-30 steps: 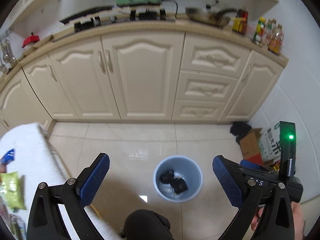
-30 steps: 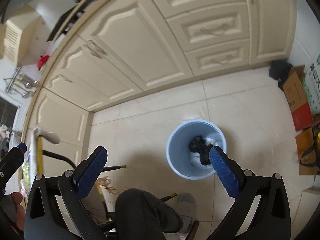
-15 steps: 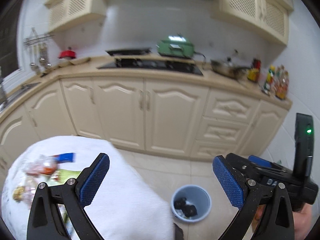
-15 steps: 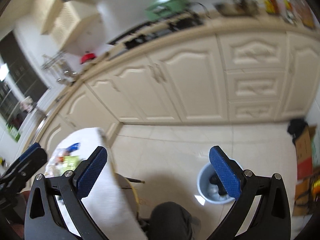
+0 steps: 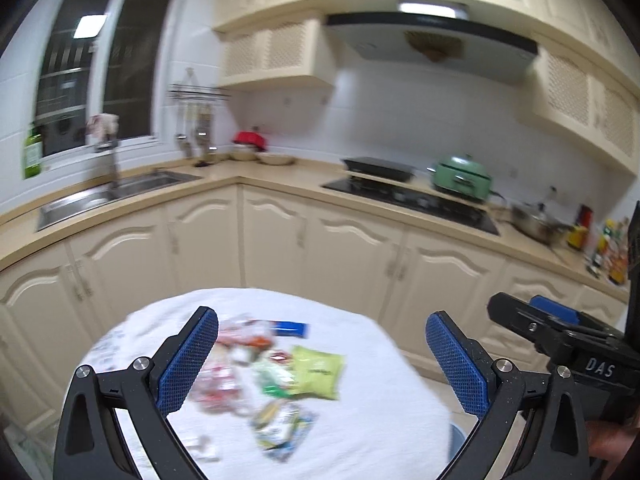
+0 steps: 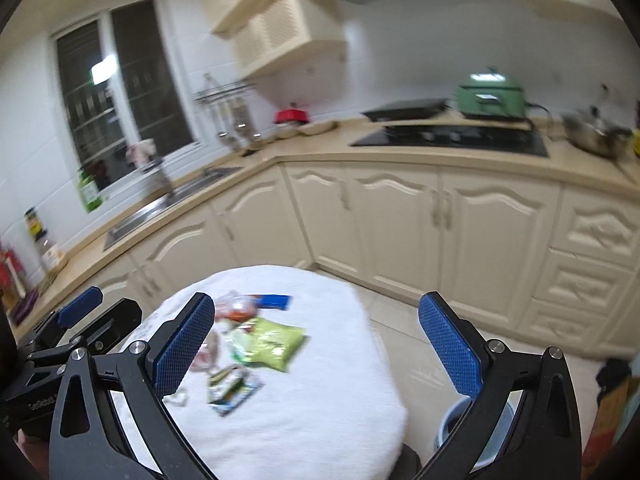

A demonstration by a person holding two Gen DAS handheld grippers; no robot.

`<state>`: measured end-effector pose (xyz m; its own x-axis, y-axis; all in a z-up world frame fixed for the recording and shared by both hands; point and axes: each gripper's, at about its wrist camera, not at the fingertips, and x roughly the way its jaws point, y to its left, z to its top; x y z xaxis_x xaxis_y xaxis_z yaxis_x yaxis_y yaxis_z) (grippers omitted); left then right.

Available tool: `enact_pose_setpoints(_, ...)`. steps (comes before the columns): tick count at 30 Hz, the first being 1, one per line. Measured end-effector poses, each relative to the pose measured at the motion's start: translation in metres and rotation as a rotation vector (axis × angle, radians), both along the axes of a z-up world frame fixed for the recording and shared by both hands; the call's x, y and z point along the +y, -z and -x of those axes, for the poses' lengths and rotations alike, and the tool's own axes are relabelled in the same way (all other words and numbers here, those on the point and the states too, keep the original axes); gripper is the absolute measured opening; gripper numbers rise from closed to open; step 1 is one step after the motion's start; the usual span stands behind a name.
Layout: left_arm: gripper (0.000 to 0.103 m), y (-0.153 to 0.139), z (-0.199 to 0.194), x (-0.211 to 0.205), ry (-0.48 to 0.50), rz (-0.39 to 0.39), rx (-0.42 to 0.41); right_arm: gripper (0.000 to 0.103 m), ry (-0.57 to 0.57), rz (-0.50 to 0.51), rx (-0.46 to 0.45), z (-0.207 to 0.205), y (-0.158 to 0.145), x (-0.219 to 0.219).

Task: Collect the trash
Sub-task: 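Move both tools back over the table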

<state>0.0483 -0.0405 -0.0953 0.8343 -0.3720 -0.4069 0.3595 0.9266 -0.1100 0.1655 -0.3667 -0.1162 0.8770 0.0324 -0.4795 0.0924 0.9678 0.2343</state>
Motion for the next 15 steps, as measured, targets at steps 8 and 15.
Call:
enact_pose_setpoints(8, 0.102, 0.004, 0.048, 0.062, -0.195, -0.009, -0.001, 0.103, -0.149, 0.049, -0.007, -0.014, -0.001, 0.071)
enact_pose_setpoints(15, 0.102, 0.006, 0.051, 0.060, -0.315, -0.049, 0.049, 0.103, -0.251, 0.113, 0.021, -0.027, 0.011, 0.120)
